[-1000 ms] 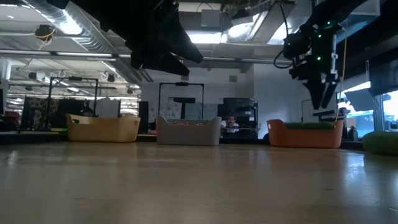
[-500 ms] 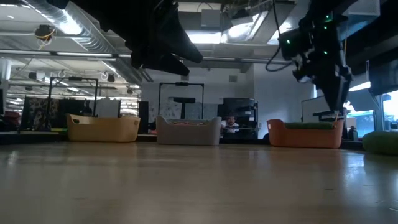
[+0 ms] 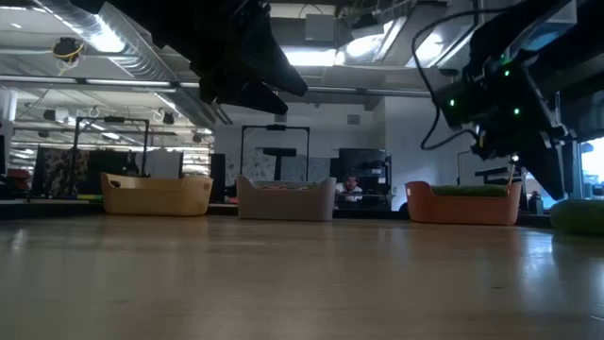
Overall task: Sort produce into baskets
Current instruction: Put the cucumber into the orange bin
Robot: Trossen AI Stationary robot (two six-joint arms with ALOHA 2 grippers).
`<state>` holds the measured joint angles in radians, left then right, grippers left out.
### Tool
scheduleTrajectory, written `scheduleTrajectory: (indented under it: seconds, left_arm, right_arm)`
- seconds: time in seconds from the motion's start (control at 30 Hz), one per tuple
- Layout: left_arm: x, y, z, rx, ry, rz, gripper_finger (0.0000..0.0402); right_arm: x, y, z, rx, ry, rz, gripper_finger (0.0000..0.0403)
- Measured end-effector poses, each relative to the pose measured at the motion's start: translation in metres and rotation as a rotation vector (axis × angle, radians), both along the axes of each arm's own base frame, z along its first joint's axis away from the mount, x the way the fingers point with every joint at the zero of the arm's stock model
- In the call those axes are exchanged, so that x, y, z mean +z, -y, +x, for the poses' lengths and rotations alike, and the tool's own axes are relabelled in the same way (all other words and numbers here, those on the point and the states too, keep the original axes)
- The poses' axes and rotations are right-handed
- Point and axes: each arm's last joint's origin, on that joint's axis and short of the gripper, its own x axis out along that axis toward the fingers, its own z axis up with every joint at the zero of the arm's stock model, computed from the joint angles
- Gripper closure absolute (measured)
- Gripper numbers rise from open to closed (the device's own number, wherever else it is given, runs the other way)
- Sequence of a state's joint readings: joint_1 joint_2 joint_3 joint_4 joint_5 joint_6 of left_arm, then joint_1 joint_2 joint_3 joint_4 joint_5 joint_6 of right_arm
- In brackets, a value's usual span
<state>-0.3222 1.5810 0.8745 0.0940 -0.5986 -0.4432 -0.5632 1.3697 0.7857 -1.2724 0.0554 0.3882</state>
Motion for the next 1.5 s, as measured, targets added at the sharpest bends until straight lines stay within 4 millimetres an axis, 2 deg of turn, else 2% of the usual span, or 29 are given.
scheduleTrajectory:
  seconds: [0.23,0.37,0.47,0.7,0.77,0.87,1.1,1.2,1.37,1.5]
  left_arm:
    - [0.000,0.000,0.000,0.001,0.001,-0.003,0.0119]
    - [0.000,0.000,0.000,0.002,0.001,-0.003,0.0119]
    - [0.000,0.000,0.000,0.000,0.000,0.000,0.0119]
    - [0.000,0.000,0.000,-0.009,-0.006,0.015,0.0119]
    - [0.000,0.000,0.000,-0.010,-0.006,0.016,0.0119]
    - [0.000,0.000,0.000,-0.009,-0.006,0.016,0.0119]
    - [0.000,0.000,0.000,-0.007,-0.004,0.012,0.0119]
    - [0.000,0.000,0.000,-0.006,-0.004,0.011,0.0119]
    - [0.000,0.000,0.000,-0.001,0.000,0.000,0.0119]
    - [0.000,0.002,-0.001,-0.009,-0.001,0.004,0.0119]
  right_arm:
    - [-0.029,0.002,0.004,0.004,-0.134,0.096,0.0127]
    - [-0.037,0.004,0.007,0.034,-0.148,0.129,0.0134]
    - [-0.038,0.005,0.008,0.052,-0.130,0.131,0.0166]
    - [-0.037,0.005,0.009,0.108,-0.114,0.150,0.0270]
    - [-0.032,0.007,0.012,0.138,-0.103,0.134,0.0286]
    - [-0.015,0.012,0.019,0.173,-0.045,0.082,0.0292]
    - [0.045,0.029,0.038,0.260,0.085,-0.169,0.0281]
    - [0.063,0.039,0.049,0.282,0.134,-0.333,0.0281]
    - [0.073,0.056,0.068,0.369,0.256,-0.505,0.0278]
    - [0.071,0.066,0.078,0.451,0.243,-0.600,0.0278]
